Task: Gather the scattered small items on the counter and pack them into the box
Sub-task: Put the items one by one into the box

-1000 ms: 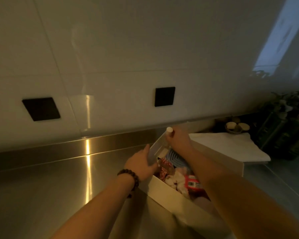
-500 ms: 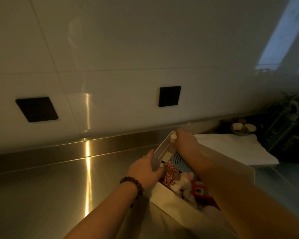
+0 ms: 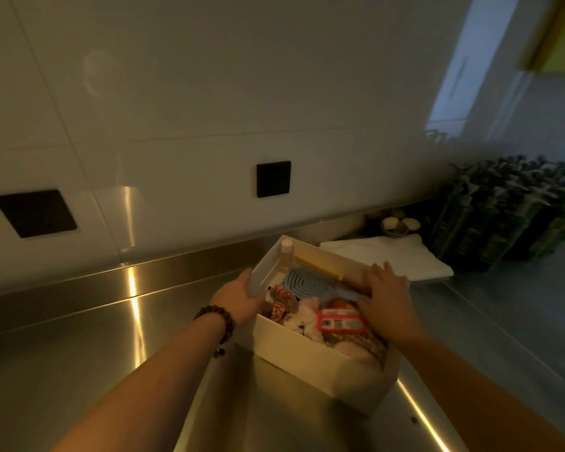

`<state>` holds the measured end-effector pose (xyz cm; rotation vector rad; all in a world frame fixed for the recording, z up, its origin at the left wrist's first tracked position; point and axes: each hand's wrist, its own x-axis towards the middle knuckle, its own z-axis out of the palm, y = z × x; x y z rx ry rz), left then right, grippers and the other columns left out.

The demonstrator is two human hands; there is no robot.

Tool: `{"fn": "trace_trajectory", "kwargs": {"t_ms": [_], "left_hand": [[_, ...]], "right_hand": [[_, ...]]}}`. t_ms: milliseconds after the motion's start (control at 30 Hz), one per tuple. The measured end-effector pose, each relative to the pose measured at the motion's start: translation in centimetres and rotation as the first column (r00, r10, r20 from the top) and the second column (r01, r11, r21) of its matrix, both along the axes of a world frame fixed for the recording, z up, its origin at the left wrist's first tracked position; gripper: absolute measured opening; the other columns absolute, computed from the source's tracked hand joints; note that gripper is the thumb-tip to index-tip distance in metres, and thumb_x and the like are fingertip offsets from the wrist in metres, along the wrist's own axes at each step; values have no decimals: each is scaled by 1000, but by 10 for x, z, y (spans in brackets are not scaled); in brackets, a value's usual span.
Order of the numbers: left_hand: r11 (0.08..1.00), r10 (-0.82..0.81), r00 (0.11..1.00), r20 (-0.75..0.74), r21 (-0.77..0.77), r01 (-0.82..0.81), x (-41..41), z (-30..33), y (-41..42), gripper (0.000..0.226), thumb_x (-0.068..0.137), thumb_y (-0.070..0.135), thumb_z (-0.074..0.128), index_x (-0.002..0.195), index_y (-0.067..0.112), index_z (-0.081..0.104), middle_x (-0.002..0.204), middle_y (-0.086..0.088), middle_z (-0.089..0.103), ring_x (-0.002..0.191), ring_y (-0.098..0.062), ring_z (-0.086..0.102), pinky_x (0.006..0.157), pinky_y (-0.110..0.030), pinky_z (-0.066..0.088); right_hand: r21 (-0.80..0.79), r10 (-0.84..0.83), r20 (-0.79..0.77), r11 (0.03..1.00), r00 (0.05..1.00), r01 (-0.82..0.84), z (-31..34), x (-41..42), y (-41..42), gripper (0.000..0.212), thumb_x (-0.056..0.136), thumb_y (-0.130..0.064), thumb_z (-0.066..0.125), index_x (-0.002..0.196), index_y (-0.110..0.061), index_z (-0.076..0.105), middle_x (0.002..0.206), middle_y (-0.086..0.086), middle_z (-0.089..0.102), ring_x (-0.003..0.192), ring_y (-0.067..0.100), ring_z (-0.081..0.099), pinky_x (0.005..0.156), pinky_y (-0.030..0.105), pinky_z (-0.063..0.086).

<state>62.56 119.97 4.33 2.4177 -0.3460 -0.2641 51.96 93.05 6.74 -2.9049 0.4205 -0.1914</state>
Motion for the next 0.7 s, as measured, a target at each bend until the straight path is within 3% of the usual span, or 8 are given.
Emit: {"fn": "trace_trajectory", "kwargs": {"t_ms": [33, 100, 200, 267, 367, 467, 567, 700], "left_hand": [[1000, 10, 1000, -3, 22, -9, -1, 1, 0, 67, 80, 41, 61, 138, 27, 32, 121, -8, 59, 105, -28, 58, 81, -29, 45], [998, 33, 999, -11, 54, -32, -5, 3, 1, 63, 83, 37, 58, 139, 25, 31, 123, -10, 57, 106, -29, 57, 86, -34, 48], [996, 70, 997, -22, 49, -69, -14, 4, 3, 52, 85, 35, 55, 133, 24, 37, 119, -11, 59, 102, -28, 58, 86, -37, 50], [994, 100, 995, -26, 47, -99, -22, 3, 6, 49, 85, 36, 57, 129, 23, 40, 115, -9, 59, 97, -26, 58, 83, -37, 50], [988, 148, 988, -33, 36, -147, -37, 1, 15, 46, 85, 38, 58, 125, 21, 41, 112, -8, 59, 92, -24, 58, 80, -37, 51], [977, 211, 978, -13, 44, -210, -60, -1, 26, 48, 86, 38, 57, 127, 19, 39, 114, -9, 59, 95, -26, 59, 75, -33, 49], [955, 296, 955, -5, 24, -296, -90, -2, 38, 49, 84, 35, 60, 125, 18, 40, 113, -9, 60, 93, -24, 59, 71, -31, 49], [912, 407, 913, 28, 53, -408, -135, -7, 57, 43, 83, 38, 58, 117, 17, 41, 99, -3, 60, 81, -21, 59, 66, -31, 50]], "right_hand": [[-25, -51, -30, 998, 998, 50, -5, -9, -2, 64, 95, -39, 44, 149, -14, 20, 157, 11, 16, 146, 29, 8, 117, 50, 6], [139, -116, -1, 984, 993, 115, -12, -25, 0, 76, 94, -40, 47, 151, -9, 7, 159, 13, 4, 147, 30, 1, 119, 49, 5], [534, -177, 156, 843, 972, 68, -22, -34, 8, 82, 89, -25, 61, 150, -6, 9, 157, 15, 10, 145, 32, 14, 117, 47, 20], [651, -253, 170, 755, 952, 84, -29, -34, 11, 82, 86, -15, 63, 149, -7, 11, 156, 16, 14, 142, 32, 19, 116, 44, 23], [692, -225, 148, 719, 963, 61, -40, -32, 11, 83, 83, -19, 67, 148, -15, 15, 151, 14, 28, 136, 32, 34, 110, 47, 34], [747, -94, 118, 665, 989, -26, -39, -32, 9, 79, 80, -34, 71, 143, -29, 24, 134, 4, 51, 115, 20, 59, 89, 45, 54], [643, -49, 112, 765, 992, -34, -41, -24, 14, 80, 81, -24, 70, 144, -22, 21, 144, 11, 40, 128, 27, 45, 104, 42, 42], [694, 83, 79, 711, 993, -114, -38, -23, 31, 89, 82, -23, 71, 149, -24, 12, 150, 10, 33, 135, 28, 37, 109, 41, 35]]}}
